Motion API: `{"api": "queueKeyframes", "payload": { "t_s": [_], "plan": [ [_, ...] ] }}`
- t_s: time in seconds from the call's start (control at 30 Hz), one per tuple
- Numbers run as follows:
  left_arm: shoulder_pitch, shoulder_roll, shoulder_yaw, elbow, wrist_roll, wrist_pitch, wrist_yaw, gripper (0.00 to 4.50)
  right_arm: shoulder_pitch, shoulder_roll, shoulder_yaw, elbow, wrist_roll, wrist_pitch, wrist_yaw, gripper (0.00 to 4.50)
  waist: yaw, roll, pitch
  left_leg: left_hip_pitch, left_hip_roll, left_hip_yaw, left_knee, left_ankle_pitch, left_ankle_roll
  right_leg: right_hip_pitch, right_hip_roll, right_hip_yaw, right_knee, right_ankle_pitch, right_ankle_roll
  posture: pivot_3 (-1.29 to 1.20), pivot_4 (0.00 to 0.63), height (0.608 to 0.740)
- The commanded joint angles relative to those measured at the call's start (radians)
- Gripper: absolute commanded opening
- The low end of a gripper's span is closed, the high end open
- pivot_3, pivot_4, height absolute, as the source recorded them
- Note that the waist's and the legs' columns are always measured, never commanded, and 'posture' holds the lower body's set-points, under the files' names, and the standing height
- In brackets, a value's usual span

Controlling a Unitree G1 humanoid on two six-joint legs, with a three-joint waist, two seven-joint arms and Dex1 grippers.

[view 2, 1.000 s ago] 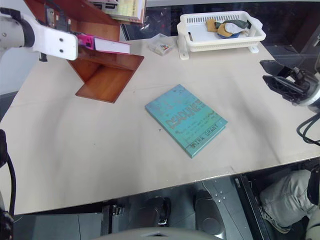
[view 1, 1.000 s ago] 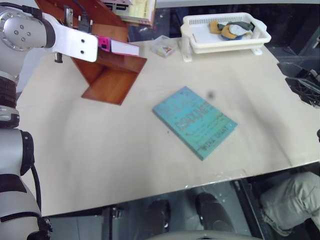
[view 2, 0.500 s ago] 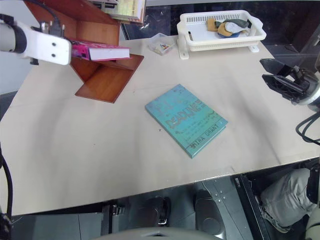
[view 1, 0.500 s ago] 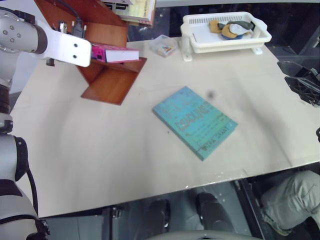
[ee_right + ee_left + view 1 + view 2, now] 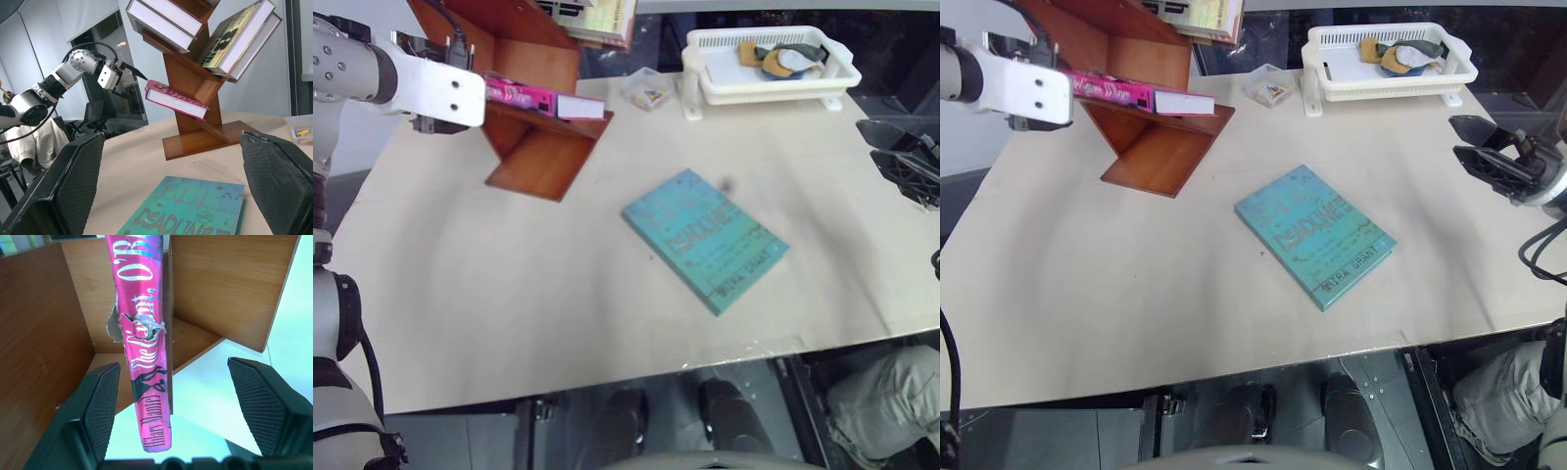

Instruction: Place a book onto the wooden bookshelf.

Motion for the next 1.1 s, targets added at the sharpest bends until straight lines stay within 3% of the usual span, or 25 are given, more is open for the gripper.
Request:
{"api": "queueKeyframes", "payload": {
  "t_s": [0.03, 0.33, 0.67, 0.93, 1.1],
  "plan": [
    [-0.012, 0.045, 0.048, -0.041, 0.008, 0.022, -0.002, 3.86, -0.022, -0.008, -0.019, -0.007, 0.008, -0.009, 0.062, 4.5, -0.001, 0.0, 0.0, 0.0, 0.0, 0.0, 0.0, 0.0, 0.0, 0.0, 0.0, 0.0, 0.0, 0.0, 0.0, 0.0, 0.15, 0.74],
    [0.01, 0.082, 0.144, -0.072, -0.1, 0.11, -0.04, 3.86, -0.007, -0.016, -0.03, -0.021, 0.017, 0.002, 0.062, 4.5, -0.003, -0.001, 0.0, 0.0, 0.0, 0.0, 0.0, 0.0, 0.0, 0.0, 0.0, 0.0, 0.0, 0.0, 0.0, 0.0, 0.15, 0.74],
    [0.123, 0.126, 0.239, -0.26, -0.204, 0.226, -0.095, 3.86, 0.0, -0.022, -0.03, -0.016, 0.014, 0.006, 0.062, 4.5, 0.0, -0.001, 0.001, 0.0, 0.0, 0.0, 0.0, 0.0, 0.0, 0.0, 0.0, 0.0, 0.0, 0.0, 0.0, 0.0, 0.15, 0.74],
    [0.236, 0.119, 0.423, -0.429, -0.495, 0.494, -0.165, 3.86, 0.004, -0.026, -0.031, -0.019, 0.016, 0.01, 0.062, 4.5, -0.005, -0.001, 0.001, 0.0, 0.001, -0.001, 0.0, 0.0, 0.0, 0.0, 0.0, -0.001, -0.001, 0.0, 0.0, 0.0, 0.15, 0.74],
    [0.409, 0.044, 0.668, -0.556, -0.733, 0.763, -0.108, 3.86, 0.021, -0.033, -0.041, -0.025, 0.019, 0.009, 0.062, 4.5, -0.006, -0.001, 0.001, 0.001, 0.001, -0.001, 0.0, 0.0, 0.0, 0.001, 0.0, -0.001, 0.0, 0.0, 0.0, 0.0, 0.15, 0.74]
  ]
}}
